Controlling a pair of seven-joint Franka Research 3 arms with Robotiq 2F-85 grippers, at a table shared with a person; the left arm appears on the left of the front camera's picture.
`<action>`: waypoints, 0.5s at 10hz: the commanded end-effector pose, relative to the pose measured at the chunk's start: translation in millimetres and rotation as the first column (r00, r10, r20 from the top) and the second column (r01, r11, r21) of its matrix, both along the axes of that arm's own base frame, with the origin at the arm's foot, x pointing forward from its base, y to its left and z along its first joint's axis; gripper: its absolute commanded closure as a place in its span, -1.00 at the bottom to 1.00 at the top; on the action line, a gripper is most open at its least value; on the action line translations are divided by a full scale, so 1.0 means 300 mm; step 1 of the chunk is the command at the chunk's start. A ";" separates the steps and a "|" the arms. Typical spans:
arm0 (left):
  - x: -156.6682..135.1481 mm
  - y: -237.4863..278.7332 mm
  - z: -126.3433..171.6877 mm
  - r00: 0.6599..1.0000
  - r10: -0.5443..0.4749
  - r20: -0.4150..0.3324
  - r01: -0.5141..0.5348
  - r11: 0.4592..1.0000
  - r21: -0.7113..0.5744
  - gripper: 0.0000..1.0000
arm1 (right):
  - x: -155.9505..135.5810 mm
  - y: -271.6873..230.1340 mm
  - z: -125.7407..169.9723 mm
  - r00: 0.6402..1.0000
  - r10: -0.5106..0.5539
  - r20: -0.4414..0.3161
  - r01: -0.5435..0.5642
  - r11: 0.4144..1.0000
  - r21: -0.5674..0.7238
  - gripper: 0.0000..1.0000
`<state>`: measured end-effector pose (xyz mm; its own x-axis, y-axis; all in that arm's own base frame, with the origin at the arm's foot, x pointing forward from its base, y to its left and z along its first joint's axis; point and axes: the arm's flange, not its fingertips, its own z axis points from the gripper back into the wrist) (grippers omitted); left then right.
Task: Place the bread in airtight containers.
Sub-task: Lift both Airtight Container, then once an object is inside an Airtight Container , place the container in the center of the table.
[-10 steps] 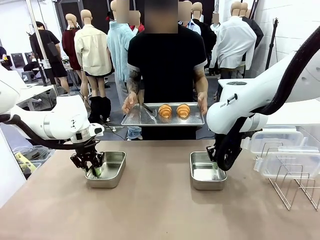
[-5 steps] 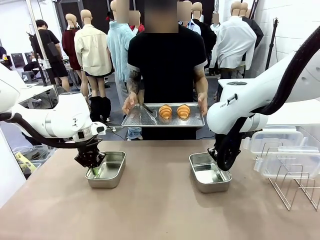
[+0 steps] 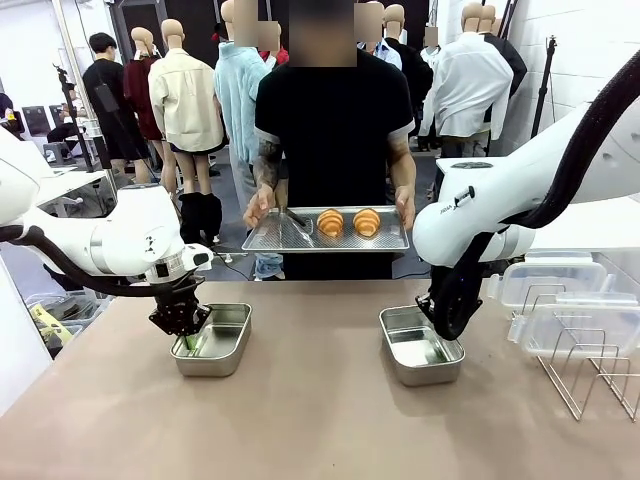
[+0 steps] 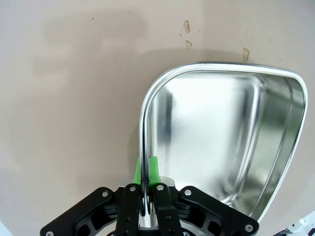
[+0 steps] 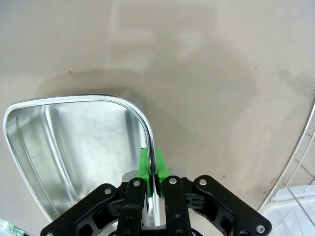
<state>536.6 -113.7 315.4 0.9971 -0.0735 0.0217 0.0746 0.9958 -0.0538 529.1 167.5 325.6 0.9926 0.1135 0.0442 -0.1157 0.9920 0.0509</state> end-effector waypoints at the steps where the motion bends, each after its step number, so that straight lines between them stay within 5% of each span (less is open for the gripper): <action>1: 0.000 0.000 0.001 1.000 -0.002 0.001 0.002 1.000 0.001 1.00 | -0.004 -0.001 -0.007 1.000 0.000 0.016 0.000 1.000 0.014 1.00; 5: 0.000 0.000 0.001 1.000 -0.002 0.001 0.002 1.000 0.001 1.00 | -0.004 -0.001 -0.007 1.000 0.000 0.016 0.000 1.000 0.014 1.00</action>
